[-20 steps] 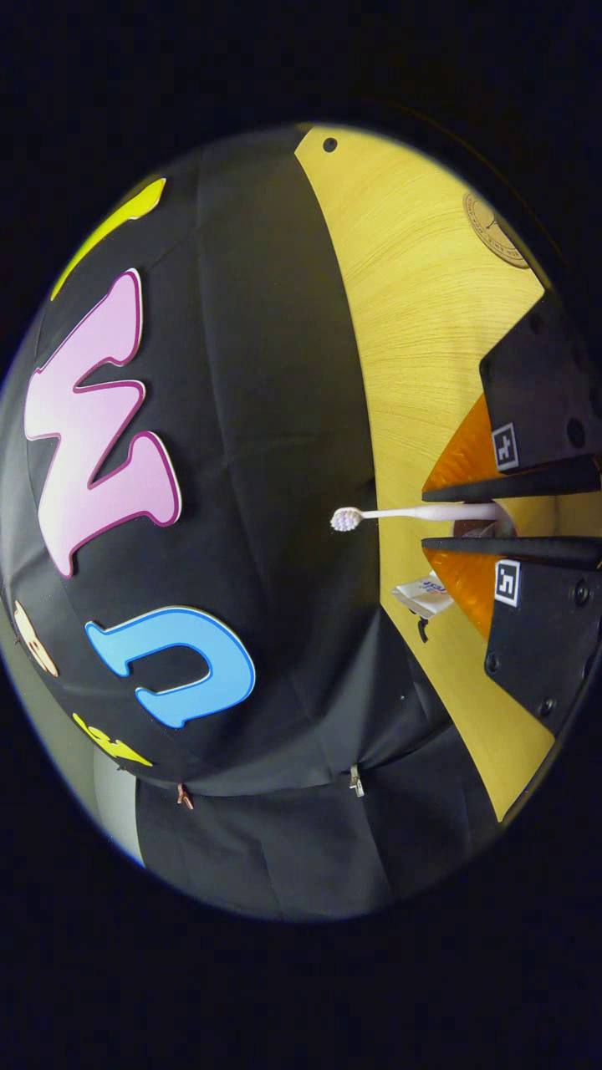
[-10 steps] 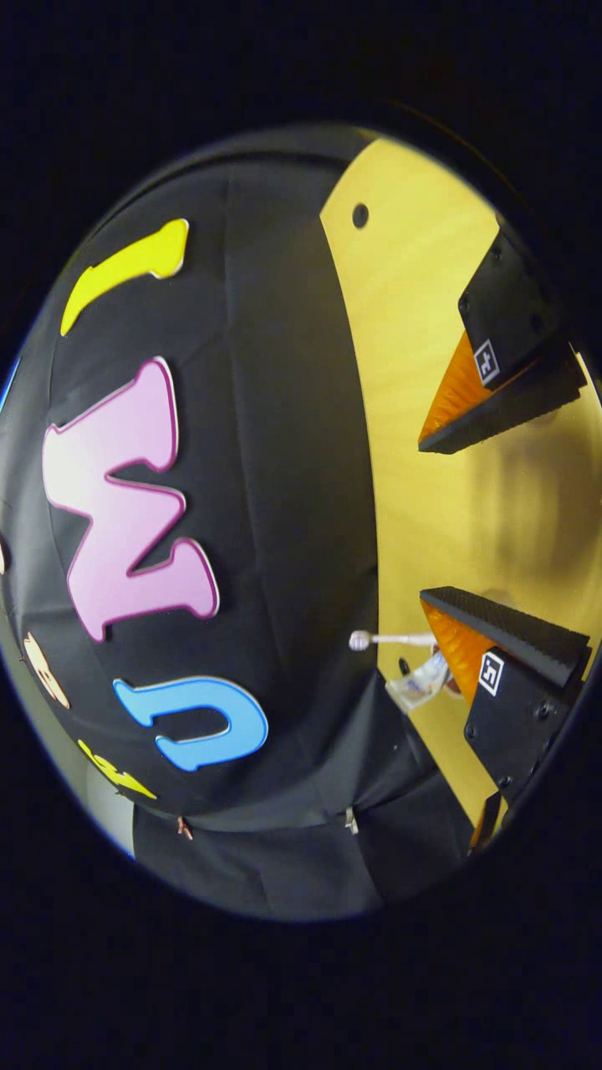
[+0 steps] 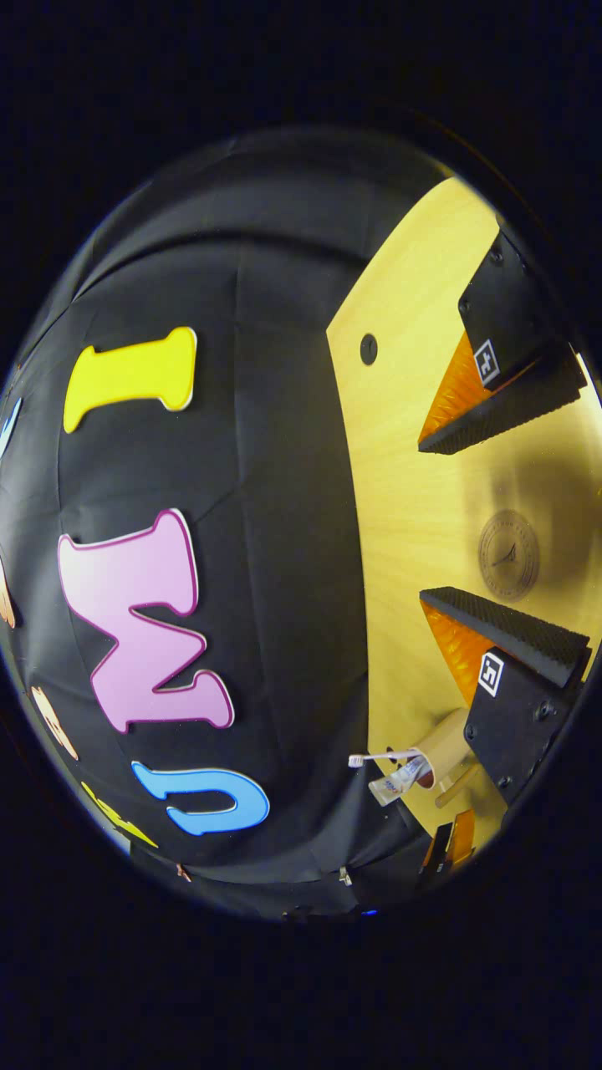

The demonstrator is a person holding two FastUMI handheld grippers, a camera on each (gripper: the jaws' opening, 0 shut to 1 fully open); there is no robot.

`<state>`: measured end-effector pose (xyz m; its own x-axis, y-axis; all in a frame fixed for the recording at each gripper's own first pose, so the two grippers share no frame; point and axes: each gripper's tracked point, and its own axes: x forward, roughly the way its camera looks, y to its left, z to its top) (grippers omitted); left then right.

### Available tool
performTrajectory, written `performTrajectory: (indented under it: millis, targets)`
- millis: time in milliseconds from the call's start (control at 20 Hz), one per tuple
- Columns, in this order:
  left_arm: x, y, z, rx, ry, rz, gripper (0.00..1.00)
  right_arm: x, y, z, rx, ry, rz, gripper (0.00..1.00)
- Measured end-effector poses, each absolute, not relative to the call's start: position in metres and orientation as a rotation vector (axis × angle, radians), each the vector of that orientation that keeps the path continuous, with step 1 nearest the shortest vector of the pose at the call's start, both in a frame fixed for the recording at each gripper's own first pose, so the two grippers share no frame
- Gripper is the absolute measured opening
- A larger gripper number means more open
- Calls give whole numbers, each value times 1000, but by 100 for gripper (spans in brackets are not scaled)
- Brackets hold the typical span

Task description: Put the toothbrush and toothpaste on the desktop into the cup, then pick up the cup and place it on the coaster on the desktop.

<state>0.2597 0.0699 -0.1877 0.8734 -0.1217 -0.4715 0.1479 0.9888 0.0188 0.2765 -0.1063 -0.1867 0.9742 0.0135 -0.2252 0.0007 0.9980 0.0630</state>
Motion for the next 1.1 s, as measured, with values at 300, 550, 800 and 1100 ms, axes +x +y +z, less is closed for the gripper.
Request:
performTrajectory:
  millis: [300, 550, 800, 1100]
  targets:
    - [294, 69, -208, 145, 640, -167, 97, 242, -161, -189, 15, 256, -81, 98]
    - [306, 69, -230, 103, 785, -190, 98, 208, -191, -196, 55, 300, -157, 98]
    - [319, 68, -235, 80, 877, -213, 89, 133, -222, -214, 122, 382, -274, 98]
    - [329, 61, -233, 125, 925, -229, 67, 83, -260, -216, 134, 434, -361, 98]
